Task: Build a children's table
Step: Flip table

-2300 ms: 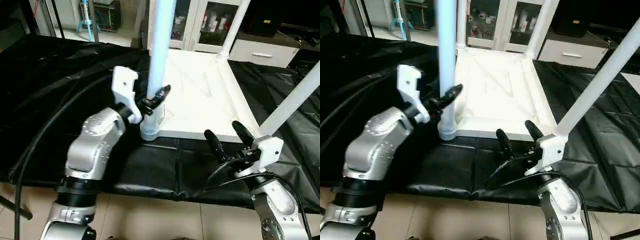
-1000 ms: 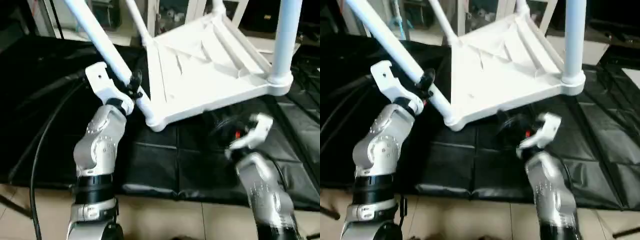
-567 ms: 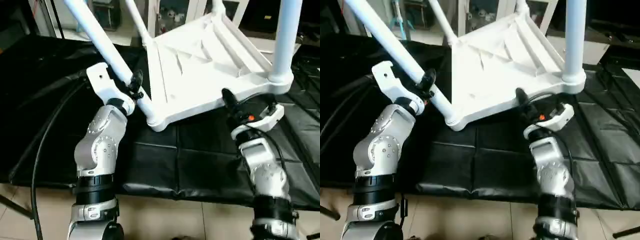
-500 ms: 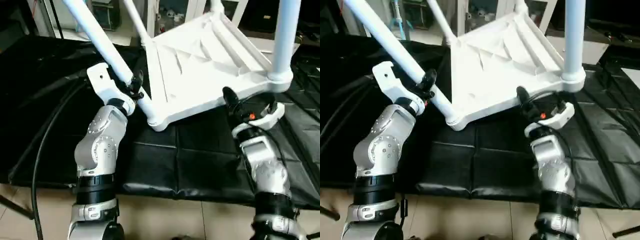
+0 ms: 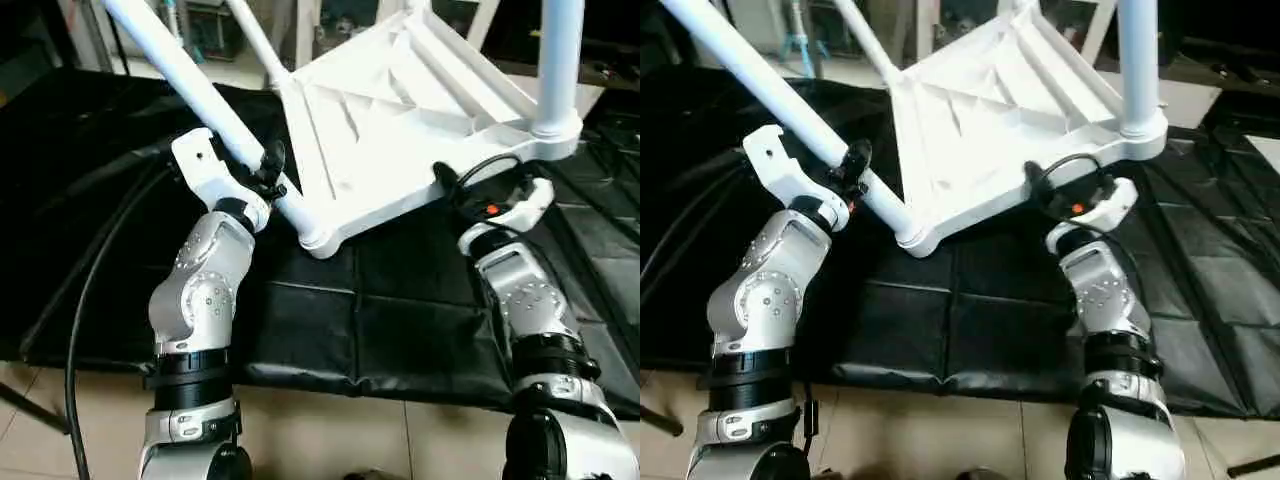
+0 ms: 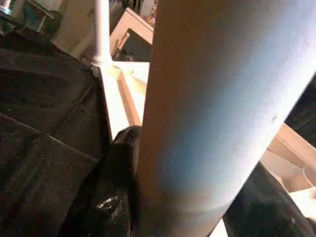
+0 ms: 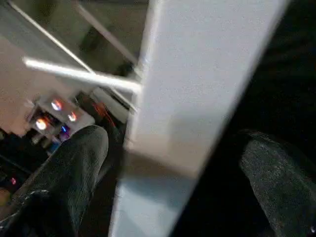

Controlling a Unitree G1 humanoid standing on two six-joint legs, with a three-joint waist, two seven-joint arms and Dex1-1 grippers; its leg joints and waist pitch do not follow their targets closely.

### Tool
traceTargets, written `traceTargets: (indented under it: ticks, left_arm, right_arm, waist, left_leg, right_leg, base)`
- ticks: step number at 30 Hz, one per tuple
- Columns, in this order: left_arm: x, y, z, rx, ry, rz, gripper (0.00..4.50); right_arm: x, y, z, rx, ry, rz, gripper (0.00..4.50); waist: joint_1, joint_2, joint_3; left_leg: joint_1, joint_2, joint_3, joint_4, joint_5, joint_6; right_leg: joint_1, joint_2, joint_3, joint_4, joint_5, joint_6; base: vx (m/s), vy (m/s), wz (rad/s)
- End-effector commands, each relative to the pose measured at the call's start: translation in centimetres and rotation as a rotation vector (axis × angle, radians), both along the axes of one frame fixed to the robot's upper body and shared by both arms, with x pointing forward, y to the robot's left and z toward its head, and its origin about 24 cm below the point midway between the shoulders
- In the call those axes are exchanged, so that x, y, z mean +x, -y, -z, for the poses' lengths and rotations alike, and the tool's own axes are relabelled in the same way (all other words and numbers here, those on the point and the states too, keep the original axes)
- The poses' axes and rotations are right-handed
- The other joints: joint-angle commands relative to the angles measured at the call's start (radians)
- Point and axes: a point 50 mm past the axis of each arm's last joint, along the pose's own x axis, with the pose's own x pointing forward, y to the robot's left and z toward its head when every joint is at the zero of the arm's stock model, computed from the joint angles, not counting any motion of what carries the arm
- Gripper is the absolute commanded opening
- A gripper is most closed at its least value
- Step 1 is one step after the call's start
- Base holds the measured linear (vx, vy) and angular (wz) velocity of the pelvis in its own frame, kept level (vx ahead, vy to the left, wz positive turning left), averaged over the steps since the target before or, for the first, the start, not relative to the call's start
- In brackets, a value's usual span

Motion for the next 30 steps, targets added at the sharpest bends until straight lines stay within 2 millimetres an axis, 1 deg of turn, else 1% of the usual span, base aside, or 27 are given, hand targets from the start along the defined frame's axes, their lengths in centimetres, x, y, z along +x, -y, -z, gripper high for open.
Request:
traceTargets:
  ticks: [1,3,4,7,9,11,13,14,17,18,19,20,21,22,25,27,28,30]
  left_arm:
    - [-0.1,0.7,-0.5,-0.103,0.009,0.037,1.9]
    - [-0.1,0.7,-0.5,-0.107,0.009,0.042,1.9]
    - [-0.1,0.7,-0.5,-0.106,0.009,0.043,1.9]
    - [-0.1,0.8,-0.5,-0.107,0.009,0.055,1.9]
    - [-0.1,0.8,-0.5,-0.108,0.009,0.061,1.9]
    - [-0.1,0.9,-0.5,-0.109,0.008,0.07,1.9]
    - [-0.2,0.9,-0.4,-0.109,0.006,0.075,1.9]
    - [-0.2,0.9,-0.4,-0.109,0.006,0.075,1.9]
    - [-0.2,0.9,-0.4,-0.108,0.004,0.077,1.9]
    - [-0.2,0.9,-0.4,-0.108,0.003,0.076,1.9]
    - [-0.2,0.8,-0.3,-0.107,0.002,0.075,1.9]
    - [-0.2,0.8,-0.3,-0.106,0.001,0.075,1.9]
    - [-0.2,0.7,-0.3,-0.104,-0.002,0.07,1.9]
    - [-0.2,0.7,-0.3,-0.104,-0.002,0.07,1.9]
    - [-0.2,0.6,-0.2,-0.102,-0.005,0.067,1.9]
    - [-0.2,0.6,-0.2,-0.1,-0.007,0.067,1.9]
    - [-0.2,0.6,-0.2,-0.099,-0.008,0.065,1.9]
    - [-0.2,0.5,-0.1,-0.095,-0.011,0.061,1.9]
  right_arm:
    - [0.0,0.3,0.1,-0.003,-0.001,-0.026,4.5]
    - [0.0,0.3,-0.2,0.046,0.03,-0.052,4.5]
    - [0.0,0.3,-0.2,0.056,0.032,-0.056,4.5]
    - [0.1,0.5,-0.4,0.064,0.056,-0.063,4.5]
    - [0.2,0.6,-0.6,0.059,0.073,-0.061,4.21]
    - [0.4,0.8,-0.9,0.081,0.102,-0.052,4.11]
    - [0.5,1.0,-1.2,0.104,0.123,-0.039,3.9]
    - [0.5,1.0,-1.2,0.104,0.123,-0.039,3.81]
    - [0.8,1.3,-1.7,0.11,0.141,-0.019,3.65]
    - [0.9,1.3,-1.8,0.112,0.15,-0.017,3.47]
    - [1.0,1.4,-2.0,0.112,0.158,-0.014,3.47]
    - [1.1,1.4,-2.2,0.11,0.167,-0.008,3.38]
    - [1.2,1.5,-2.6,0.114,0.181,0.004,3.29]
    - [1.2,1.5,-2.6,0.114,0.181,0.004,3.2]
    - [1.4,1.5,-2.9,0.109,0.187,0.009,2.95]
    - [1.5,1.7,-3.1,0.102,0.192,0.025,2.86]
    - [1.6,1.7,-3.2,0.104,0.196,0.031,2.71]
    - [1.7,1.8,-3.5,0.097,0.203,0.041,2.58]
  waist:
    - [0.007,-0.017,-0.085]
    - [0.01,-0.017,-0.084]
    - [0.012,-0.015,-0.083]
    - [0.016,-0.014,-0.083]
    - [0.019,-0.015,-0.083]
    - [0.022,-0.014,-0.083]
    - [0.022,-0.014,-0.084]
    - [0.023,-0.013,-0.084]
    - [0.023,-0.015,-0.086]
    - [0.023,-0.016,-0.085]
    - [0.023,-0.016,-0.086]
    - [0.024,-0.015,-0.085]
    - [0.024,-0.017,-0.085]
    - [0.024,-0.015,-0.086]
    - [0.025,-0.017,-0.087]
    - [0.024,-0.017,-0.087]
    - [0.024,-0.017,-0.087]
    - [0.024,-0.017,-0.088]
  left_leg:
    - [-0.002,0.034,0.004,-0.051,0.193,0.221]
    - [-0.002,0.036,0.004,-0.05,0.176,0.228]
    - [-0.002,0.037,0.003,-0.051,0.169,0.23]
    - [0.0,0.039,0.002,-0.052,0.166,0.22]
    - [-0.001,0.038,0.004,-0.051,0.159,0.214]
    - [0.0,0.039,0.004,-0.051,0.158,0.21]
    - [0.0,0.039,0.003,-0.051,0.159,0.209]
    - [0.0,0.039,0.003,-0.051,0.165,0.211]
    - [0.0,0.038,0.003,-0.049,0.183,0.221]
    - [0.0,0.038,0.003,-0.049,0.182,0.222]
    - [-0.001,0.038,0.004,-0.049,0.176,0.222]
    - [-0.001,0.038,0.004,-0.049,0.172,0.221]
    - [-0.001,0.038,0.004,-0.049,0.173,0.222]
    - [-0.001,0.039,0.003,-0.049,0.179,0.223]
    - [-0.001,0.038,0.003,-0.047,0.196,0.232]
    - [-0.001,0.038,0.003,-0.046,0.198,0.235]
    - [-0.002,0.038,0.003,-0.046,0.197,0.236]
    - [-0.003,0.038,0.003,-0.045,0.193,0.234]
  right_leg:
    - [0.073,-0.067,0.035,-0.042,0.026,-0.284]
    - [0.074,-0.068,0.035,-0.045,0.005,-0.284]
    - [0.073,-0.07,0.035,-0.046,-0.007,-0.282]
    - [0.072,-0.07,0.034,-0.046,-0.026,-0.279]
    - [0.072,-0.07,0.034,-0.047,-0.034,-0.28]
    - [0.072,-0.07,0.034,-0.047,-0.032,-0.281]
    - [0.072,-0.07,0.034,-0.046,-0.027,-0.281]
    - [0.072,-0.07,0.034,-0.045,-0.021,-0.283]
    - [0.071,-0.069,0.033,-0.043,-0.004,-0.29]
    - [0.071,-0.069,0.032,-0.043,-0.006,-0.291]
    - [0.071,-0.07,0.032,-0.043,-0.016,-0.292]
    - [0.071,-0.07,0.032,-0.045,-0.024,-0.29]
    - [0.071,-0.07,0.032,-0.044,-0.023,-0.289]
    - [0.071,-0.07,0.032,-0.043,-0.019,-0.289]
    - [0.07,-0.069,0.031,-0.041,-0.001,-0.292]
    - [0.07,-0.069,0.031,-0.041,-0.002,-0.293]
    - [0.07,-0.07,0.031,-0.04,-0.005,-0.294]
    - [0.068,-0.07,0.031,-0.039,-0.01,-0.295]
  base:
    - [0.0,0.0,0.0]
    - [0.0,0.0,0.0]
    - [0.0,0.0,0.0]
    - [0.0,0.0,0.0]
    - [0.0,0.0,0.0]
    - [0.0,0.0,0.0]
    - [0.0,0.0,0.0]
    - [0.0,0.0,0.0]
    - [0.0,0.0,0.0]
    - [0.0,0.0,0.0]
    - [0.0,0.0,0.0]
    - [0.0,0.0,0.0]
    - [0.0,0.0,0.0]
    - [0.0,0.0,0.0]
    - [0.0,0.0,0.0]
    - [0.0,0.0,0.0]
    - [0.0,0.0,0.0]
    - [0.0,0.0,0.0]
